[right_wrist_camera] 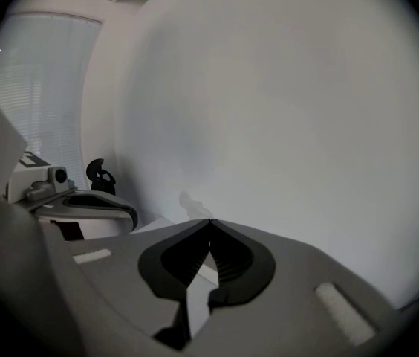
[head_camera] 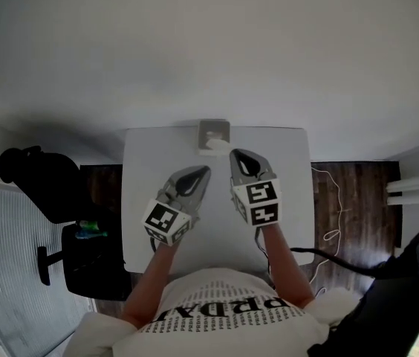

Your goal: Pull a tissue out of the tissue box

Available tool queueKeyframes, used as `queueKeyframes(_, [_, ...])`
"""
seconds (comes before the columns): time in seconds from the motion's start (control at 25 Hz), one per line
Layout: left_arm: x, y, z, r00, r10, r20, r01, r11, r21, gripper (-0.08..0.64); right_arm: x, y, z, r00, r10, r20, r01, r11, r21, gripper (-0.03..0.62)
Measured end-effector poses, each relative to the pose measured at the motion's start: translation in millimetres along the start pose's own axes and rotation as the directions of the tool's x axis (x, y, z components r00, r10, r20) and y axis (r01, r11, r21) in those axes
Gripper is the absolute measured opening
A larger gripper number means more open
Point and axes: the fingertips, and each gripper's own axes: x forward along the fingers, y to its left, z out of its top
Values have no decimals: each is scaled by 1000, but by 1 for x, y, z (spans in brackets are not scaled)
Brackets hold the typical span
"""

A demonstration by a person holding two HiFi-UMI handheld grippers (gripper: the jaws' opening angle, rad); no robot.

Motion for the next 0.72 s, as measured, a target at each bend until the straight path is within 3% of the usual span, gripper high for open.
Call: queueKeyframes(0.72, [-40, -46, 51, 998, 17, 64, -18, 1000, 13, -8, -79, 38, 52, 991, 61, 121, -56, 997, -48, 9])
